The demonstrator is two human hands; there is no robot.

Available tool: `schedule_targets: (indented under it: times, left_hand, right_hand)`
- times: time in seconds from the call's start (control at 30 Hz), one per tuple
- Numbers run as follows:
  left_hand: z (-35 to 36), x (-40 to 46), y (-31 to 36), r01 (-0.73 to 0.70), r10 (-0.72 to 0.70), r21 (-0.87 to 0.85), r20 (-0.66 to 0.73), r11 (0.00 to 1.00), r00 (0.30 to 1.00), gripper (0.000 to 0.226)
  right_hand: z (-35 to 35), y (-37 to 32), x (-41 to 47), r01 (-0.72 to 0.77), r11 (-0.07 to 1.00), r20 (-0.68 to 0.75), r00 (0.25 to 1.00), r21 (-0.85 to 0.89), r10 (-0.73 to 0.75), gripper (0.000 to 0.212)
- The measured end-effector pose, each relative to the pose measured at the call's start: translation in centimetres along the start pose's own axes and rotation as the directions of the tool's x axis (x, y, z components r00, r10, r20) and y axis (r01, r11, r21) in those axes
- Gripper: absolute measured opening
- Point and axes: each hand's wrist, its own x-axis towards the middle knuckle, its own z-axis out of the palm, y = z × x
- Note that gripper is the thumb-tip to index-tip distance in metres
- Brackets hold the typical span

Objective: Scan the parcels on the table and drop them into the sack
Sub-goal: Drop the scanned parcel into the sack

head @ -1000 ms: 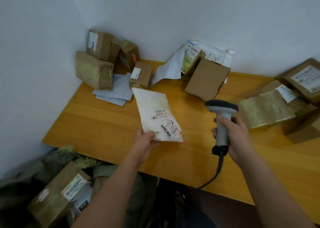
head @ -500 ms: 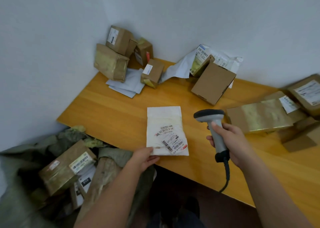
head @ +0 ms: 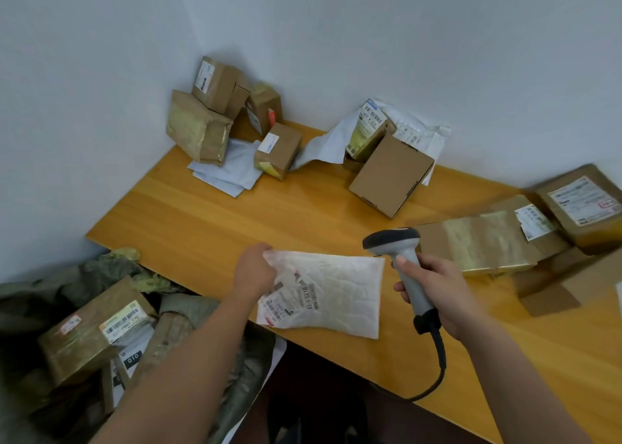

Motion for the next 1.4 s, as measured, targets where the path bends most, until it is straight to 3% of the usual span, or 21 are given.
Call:
schedule_targets:
  times: [0.07, 0.13, 0.23, 0.33, 0.53, 0.67, 0.73, 0.8, 0.87, 0.93, 1.03, 1.13, 1.2, 1.3, 1.4]
  left_hand:
    - [0.8, -0.6, 0.5, -0.059, 0.054, -0.130, -0.036, 0.990, 0.998, 0.060]
    - [2.5, -2.1, 0.5, -0.149, 0.149, -0.006, 0.019, 0.989, 0.989, 0.058]
    - [6.7, -4.2, -0.5, -0.330, 0.265, 0.236, 0.267, 0.914, 0.926, 0.063]
    - [9.8, -5.6, -1.1, -0.364, 0.174, 0.338, 0.480, 0.868, 0.860, 0.063]
    - [8.0, -4.4, -1.9, -0.425, 0.177, 0.405, 0.522, 0.810, 0.835, 0.050]
    - [6.4, -3.2, -2.1, -0.516, 0.218, 0.460, 0.557, 0.723, 0.801, 0.052]
    - [5.5, -2.5, -2.5, -0.522, 0.223, 0.536, 0.525, 0.664, 0.821, 0.059]
    - [5.2, -2.3, -3.1, -0.393, 0.200, 0.570, 0.372, 0.722, 0.907, 0.060]
    - [5.9, -3.2, -3.1, -0.093, 0.043, 0.412, 0.129, 0.906, 0.991, 0.049]
    - [7.0, -4.9, -2.7, 0.233, -0.237, 0.181, 0.003, 0.956, 0.971, 0.066]
    - [8.3, -6.7, -2.9, 0.491, -0.492, -0.027, -0.030, 0.871, 0.870, 0.101]
    - [8.1, -7.0, -4.1, 0.546, -0.566, -0.322, 0.037, 0.774, 0.824, 0.114]
    - [7.9, -7.0, -5.0, 0.508, -0.547, -0.473, 0.063, 0.720, 0.835, 0.101]
    - [7.0, -7.2, -6.0, 0.472, -0.514, -0.505, 0.063, 0.723, 0.855, 0.077]
    - [6.1, -7.4, -6.7, 0.432, -0.456, -0.499, 0.079, 0.751, 0.886, 0.071]
  right_hand:
    - [0.0, 0.1, 0.3, -0.003, 1.000, 0.008, 1.000, -0.010, 0.003, 0.023]
    - [0.1, 0.1, 0.6, -0.004, 1.000, 0.011, 1.000, -0.013, 0.004, 0.022]
    - [0.4, 0.2, 1.1, -0.016, 1.000, 0.013, 1.000, -0.022, 0.016, 0.022]
    - [0.6, 0.2, 1.5, -0.026, 0.999, 0.022, 0.999, -0.047, 0.027, 0.022]
    - [1.3, 0.3, 2.0, -0.043, 0.996, 0.027, 0.999, -0.081, 0.046, 0.023]
    - [2.2, 0.5, 2.2, -0.051, 0.994, 0.049, 0.997, -0.098, 0.056, 0.024]
    - [2.5, 0.5, 2.2, -0.051, 0.994, 0.067, 0.996, -0.101, 0.058, 0.025]
    - [2.7, 0.6, 2.0, -0.051, 0.993, 0.082, 0.995, -0.103, 0.060, 0.025]
    - [2.9, 0.7, 1.9, -0.044, 0.993, 0.085, 0.995, -0.110, 0.054, 0.026]
    - [3.4, 0.9, 1.8, -0.044, 0.992, 0.100, 0.993, -0.116, 0.056, 0.028]
    - [4.2, 0.7, 1.6, -0.064, 0.991, 0.138, 0.987, -0.116, 0.080, 0.032]
    - [5.1, 0.1, 1.2, -0.041, 0.985, 0.194, 0.978, -0.168, 0.074, 0.035]
    - [5.9, -0.7, 0.8, -0.001, 0.973, 0.234, 0.971, -0.232, 0.057, 0.036]
    - [6.9, -2.4, 0.2, 0.069, 0.940, 0.293, 0.956, -0.335, 0.034, 0.036]
    - [8.0, -4.5, -0.4, 0.149, 0.888, 0.348, 0.938, -0.436, 0.013, 0.033]
